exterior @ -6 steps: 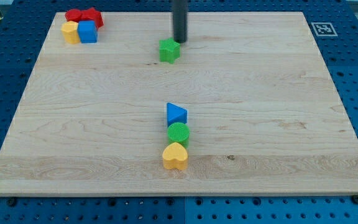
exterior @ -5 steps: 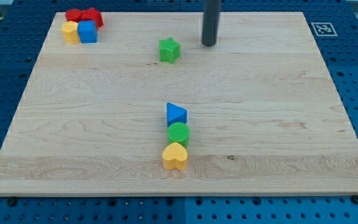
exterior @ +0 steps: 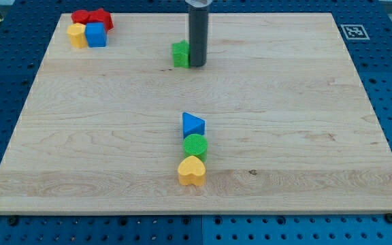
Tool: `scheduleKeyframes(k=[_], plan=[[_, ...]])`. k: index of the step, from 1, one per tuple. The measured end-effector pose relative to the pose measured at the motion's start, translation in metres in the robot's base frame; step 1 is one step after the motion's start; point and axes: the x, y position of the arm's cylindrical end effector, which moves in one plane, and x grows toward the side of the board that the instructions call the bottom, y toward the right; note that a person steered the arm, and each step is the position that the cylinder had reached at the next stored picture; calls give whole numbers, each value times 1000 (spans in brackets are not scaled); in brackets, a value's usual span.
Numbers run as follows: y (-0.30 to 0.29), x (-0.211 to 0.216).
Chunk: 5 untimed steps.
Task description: Move the green star into the group of the blocks
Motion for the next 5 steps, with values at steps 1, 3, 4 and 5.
scheduleKeyframes(k=[1,3,4,5], plan=[[-25,-9],[-69,-15],[-85,-16],[-95,-24]])
